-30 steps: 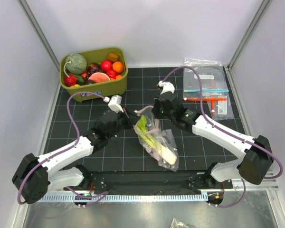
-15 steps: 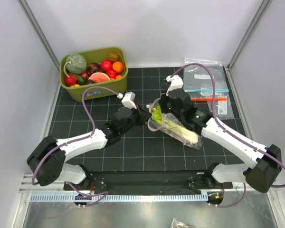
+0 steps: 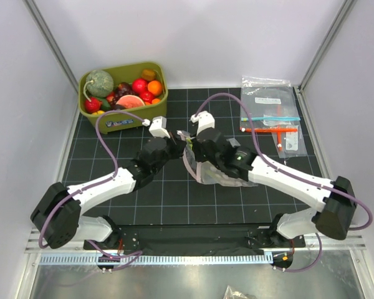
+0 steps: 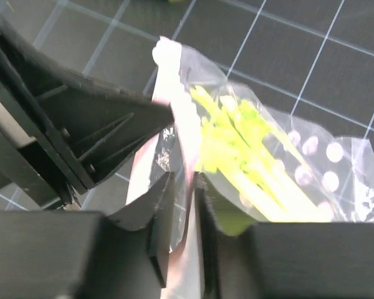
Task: Place the food in the zip-top bag and seal the zipper
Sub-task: Adjust the zipper food storage bag at the center of the board, then adjust the bin at the center of the board, then pick up the fake fruit from the bin.
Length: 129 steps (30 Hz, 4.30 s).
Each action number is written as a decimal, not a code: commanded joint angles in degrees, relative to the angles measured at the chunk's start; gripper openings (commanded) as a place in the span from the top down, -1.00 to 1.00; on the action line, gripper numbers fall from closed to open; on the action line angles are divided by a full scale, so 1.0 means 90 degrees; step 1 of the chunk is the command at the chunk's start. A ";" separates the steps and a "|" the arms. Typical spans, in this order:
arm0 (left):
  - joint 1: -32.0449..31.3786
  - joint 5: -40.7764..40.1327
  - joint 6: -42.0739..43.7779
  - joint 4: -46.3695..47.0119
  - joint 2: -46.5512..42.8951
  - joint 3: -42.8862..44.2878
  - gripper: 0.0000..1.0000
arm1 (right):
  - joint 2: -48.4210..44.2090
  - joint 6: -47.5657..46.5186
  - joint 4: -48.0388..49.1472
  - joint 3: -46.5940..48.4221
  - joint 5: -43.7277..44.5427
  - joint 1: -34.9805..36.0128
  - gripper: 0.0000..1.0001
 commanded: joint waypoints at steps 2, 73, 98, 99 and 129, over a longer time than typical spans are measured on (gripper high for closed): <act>0.0117 0.0087 0.0203 -0.0042 0.0002 0.0219 0.99 | 0.0434 0.0104 -0.0539 0.0539 0.0356 0.0140 0.29; 0.2734 -0.1866 0.1559 -0.6749 0.4119 0.8739 -0.99 | -0.0299 0.0514 0.0232 -0.0349 0.0699 -0.0241 0.99; 0.2744 -0.0196 0.0564 -0.7190 0.2700 0.6401 -0.77 | -0.0484 0.0514 0.0173 -0.0417 0.0845 -0.0299 0.98; 0.2744 -0.0206 0.0613 -0.7200 0.2561 0.6352 -0.77 | -0.0474 0.0514 0.0163 -0.0408 0.0835 -0.0299 0.98; 0.3251 0.0096 -0.0391 -0.1744 0.5050 0.6382 -0.99 | -0.0435 0.0446 0.0232 -0.0388 0.0669 -0.0299 0.96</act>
